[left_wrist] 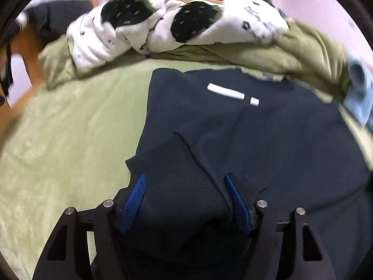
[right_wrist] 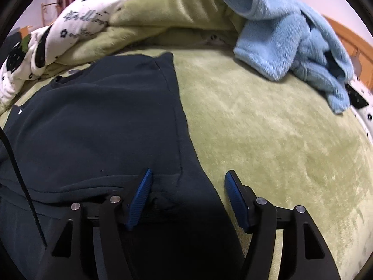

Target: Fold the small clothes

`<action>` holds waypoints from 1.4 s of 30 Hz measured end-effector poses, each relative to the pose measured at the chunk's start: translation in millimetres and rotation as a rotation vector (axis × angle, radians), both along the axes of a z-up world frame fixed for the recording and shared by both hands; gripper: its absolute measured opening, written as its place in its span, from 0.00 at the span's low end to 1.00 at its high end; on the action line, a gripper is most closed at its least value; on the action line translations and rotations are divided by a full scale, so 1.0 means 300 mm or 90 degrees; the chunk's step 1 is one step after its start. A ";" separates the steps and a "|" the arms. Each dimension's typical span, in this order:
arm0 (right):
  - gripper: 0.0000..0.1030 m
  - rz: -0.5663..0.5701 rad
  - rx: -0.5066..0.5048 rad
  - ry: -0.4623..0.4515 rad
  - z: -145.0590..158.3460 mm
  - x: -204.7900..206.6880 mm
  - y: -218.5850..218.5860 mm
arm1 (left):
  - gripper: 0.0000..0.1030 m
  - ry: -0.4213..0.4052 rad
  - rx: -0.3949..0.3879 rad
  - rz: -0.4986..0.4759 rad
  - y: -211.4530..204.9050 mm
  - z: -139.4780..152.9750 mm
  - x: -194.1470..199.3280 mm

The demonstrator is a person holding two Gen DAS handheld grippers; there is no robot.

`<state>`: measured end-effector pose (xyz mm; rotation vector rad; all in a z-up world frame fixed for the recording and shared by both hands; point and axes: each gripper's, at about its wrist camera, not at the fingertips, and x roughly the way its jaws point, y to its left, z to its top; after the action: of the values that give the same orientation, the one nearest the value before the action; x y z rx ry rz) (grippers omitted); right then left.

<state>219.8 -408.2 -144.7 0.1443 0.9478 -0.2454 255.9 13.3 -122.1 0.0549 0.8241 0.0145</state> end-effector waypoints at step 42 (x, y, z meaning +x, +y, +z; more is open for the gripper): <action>0.80 0.068 -0.157 -0.050 0.252 -0.824 0.227 | 0.65 -0.064 -0.086 0.029 0.191 0.277 -0.709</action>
<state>-27.3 -340.3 -69.2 -0.1222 0.8374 -0.2533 43.3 70.7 -39.0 -0.0911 0.7246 0.0048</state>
